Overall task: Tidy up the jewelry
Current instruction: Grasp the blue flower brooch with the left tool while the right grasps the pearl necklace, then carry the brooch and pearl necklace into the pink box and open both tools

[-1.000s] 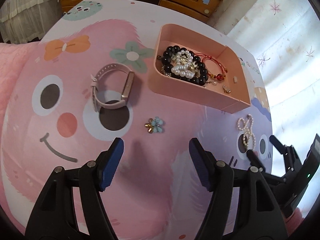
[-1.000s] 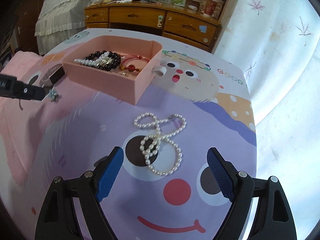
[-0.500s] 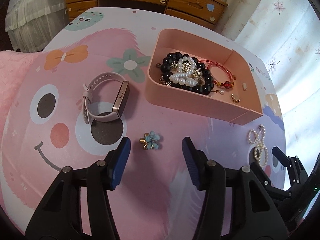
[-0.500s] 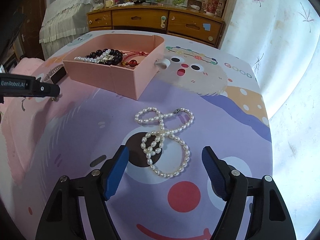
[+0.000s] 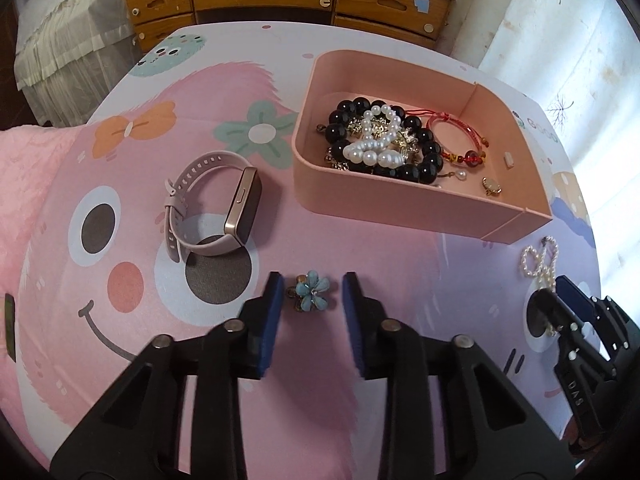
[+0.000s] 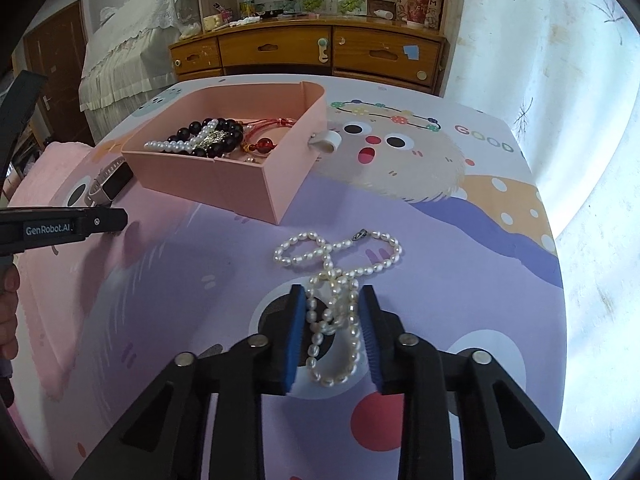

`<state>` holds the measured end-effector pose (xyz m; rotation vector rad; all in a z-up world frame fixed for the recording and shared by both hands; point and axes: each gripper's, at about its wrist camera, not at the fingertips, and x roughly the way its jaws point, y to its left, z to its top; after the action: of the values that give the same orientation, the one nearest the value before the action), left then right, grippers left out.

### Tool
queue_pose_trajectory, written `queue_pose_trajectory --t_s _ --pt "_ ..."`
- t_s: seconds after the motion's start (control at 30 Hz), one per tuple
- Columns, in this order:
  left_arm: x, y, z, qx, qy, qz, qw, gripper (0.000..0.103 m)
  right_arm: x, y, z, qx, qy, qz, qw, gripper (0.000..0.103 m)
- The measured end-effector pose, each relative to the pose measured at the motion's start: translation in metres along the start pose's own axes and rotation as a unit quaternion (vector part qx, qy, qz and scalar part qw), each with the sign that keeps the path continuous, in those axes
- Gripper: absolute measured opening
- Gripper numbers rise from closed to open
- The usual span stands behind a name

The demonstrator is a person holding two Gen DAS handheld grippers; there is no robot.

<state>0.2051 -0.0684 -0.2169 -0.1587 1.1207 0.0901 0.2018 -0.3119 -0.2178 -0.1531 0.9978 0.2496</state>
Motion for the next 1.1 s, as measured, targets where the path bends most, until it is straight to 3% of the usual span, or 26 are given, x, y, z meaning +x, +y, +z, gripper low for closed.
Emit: queue_pose_trajectory --t_s 0.07,0.63,0.93,1.1 --pt "0.001 0.0 0.0 0.005 -0.003 0.004 1.0 0.019 -0.001 -0.004 0.001 0.009 0.004 0.003 1.0 0.01" --pt "-0.017 0.003 -0.004 0.04 -0.038 -0.033 0.998 0.015 -0.011 -0.016 0.007 0.143 0.01 0.078 0.987 0.008" --pt "-0.037 0.006 -0.003 0.04 -0.029 -0.066 0.9966 0.015 -0.038 0.011 0.02 0.153 -0.014 0.102 0.983 0.008" --pt "-0.046 0.005 0.005 0.049 -0.004 -0.108 0.993 0.015 -0.06 0.027 0.039 0.142 -0.034 0.12 0.982 0.008"
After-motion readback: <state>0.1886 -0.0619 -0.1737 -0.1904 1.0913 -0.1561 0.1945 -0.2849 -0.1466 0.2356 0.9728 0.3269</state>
